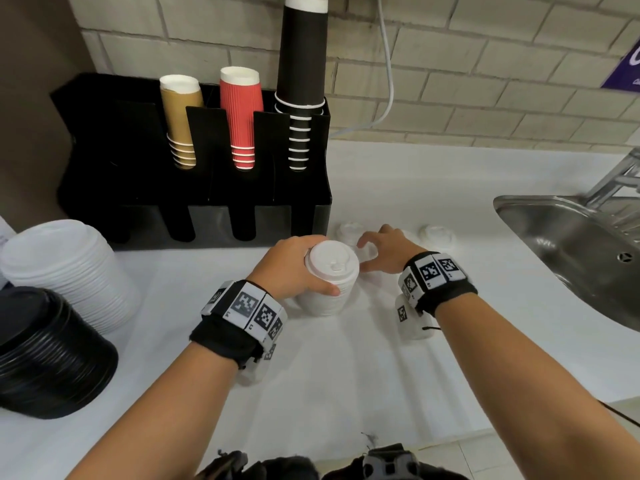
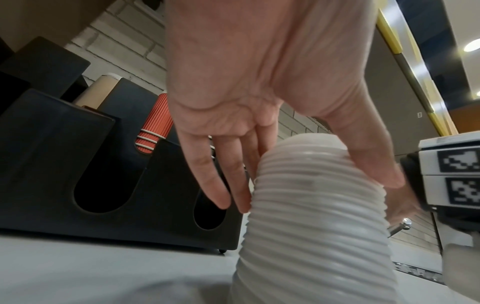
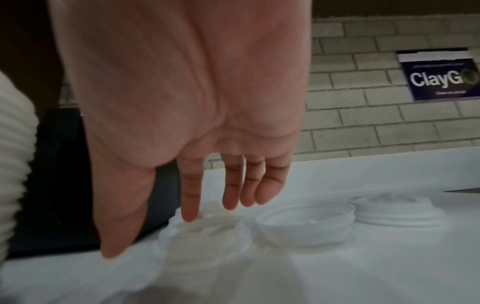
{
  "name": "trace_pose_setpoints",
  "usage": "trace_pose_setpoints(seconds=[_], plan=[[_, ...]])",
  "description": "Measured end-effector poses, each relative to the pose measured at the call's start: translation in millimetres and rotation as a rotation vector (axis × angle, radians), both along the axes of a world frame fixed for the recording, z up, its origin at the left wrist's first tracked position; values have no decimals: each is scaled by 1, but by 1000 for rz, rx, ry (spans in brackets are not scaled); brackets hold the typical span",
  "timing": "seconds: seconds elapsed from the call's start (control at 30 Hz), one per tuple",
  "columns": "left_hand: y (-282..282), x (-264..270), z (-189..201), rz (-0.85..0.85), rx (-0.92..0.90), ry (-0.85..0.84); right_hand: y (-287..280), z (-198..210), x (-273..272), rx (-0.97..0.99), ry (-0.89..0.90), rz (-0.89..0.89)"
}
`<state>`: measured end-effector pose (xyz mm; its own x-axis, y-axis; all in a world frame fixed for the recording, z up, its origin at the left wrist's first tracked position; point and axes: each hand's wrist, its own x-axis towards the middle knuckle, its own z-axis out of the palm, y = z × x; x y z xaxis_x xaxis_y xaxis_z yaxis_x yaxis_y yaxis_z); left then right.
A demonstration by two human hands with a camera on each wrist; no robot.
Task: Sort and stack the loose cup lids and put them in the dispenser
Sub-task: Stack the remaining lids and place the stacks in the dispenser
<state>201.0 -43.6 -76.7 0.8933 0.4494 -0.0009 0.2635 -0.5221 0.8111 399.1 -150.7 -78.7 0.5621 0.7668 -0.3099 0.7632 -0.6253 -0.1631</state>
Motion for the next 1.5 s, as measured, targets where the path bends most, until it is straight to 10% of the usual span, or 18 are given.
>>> trace_pose_setpoints(seconds=[0.6, 1.0, 1.5], plan=[[0, 0, -1, 14, -3, -4, 12, 8, 0, 14, 5, -5], [-4, 2, -4, 41, 52, -19, -33, 30, -39, 672, 475, 103], [-9, -3, -5, 125, 6, -47, -15, 34, -66, 527, 207, 245]])
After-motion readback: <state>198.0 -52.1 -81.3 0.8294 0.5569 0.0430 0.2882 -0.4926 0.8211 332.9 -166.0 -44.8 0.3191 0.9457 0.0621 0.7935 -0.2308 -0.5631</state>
